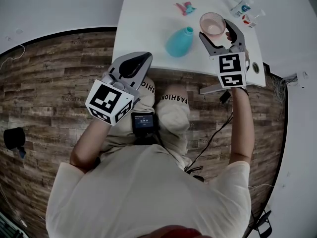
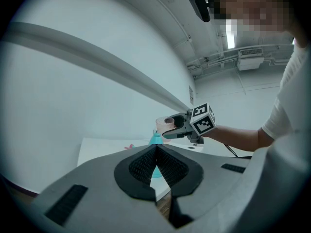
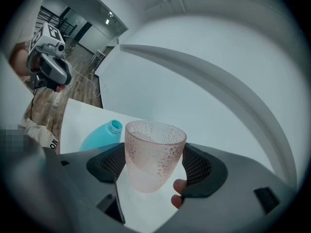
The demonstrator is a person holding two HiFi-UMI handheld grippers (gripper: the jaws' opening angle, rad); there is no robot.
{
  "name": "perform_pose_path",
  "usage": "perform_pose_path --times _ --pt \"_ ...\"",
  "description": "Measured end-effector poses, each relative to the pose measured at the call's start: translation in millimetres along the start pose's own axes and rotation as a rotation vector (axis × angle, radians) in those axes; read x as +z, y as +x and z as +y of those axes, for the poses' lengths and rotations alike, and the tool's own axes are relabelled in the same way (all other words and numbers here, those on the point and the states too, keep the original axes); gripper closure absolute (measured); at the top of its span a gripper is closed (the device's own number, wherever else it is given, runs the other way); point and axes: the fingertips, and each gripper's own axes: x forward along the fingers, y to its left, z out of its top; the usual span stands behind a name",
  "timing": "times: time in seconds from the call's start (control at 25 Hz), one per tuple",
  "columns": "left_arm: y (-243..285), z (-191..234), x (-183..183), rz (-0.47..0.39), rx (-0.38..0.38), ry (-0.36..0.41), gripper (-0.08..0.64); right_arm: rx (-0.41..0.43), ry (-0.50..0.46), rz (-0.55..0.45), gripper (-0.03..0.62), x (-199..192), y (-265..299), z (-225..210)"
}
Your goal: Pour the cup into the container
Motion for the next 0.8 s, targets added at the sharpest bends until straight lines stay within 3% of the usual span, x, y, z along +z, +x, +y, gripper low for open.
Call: perform_pose_path --times 0.8 --pt "-4.0 3.2 -5.3 0.022 -0.002 -0.003 0.548 -0.035 -0.118 0.026 0.222 9.2 6.3 -0.2"
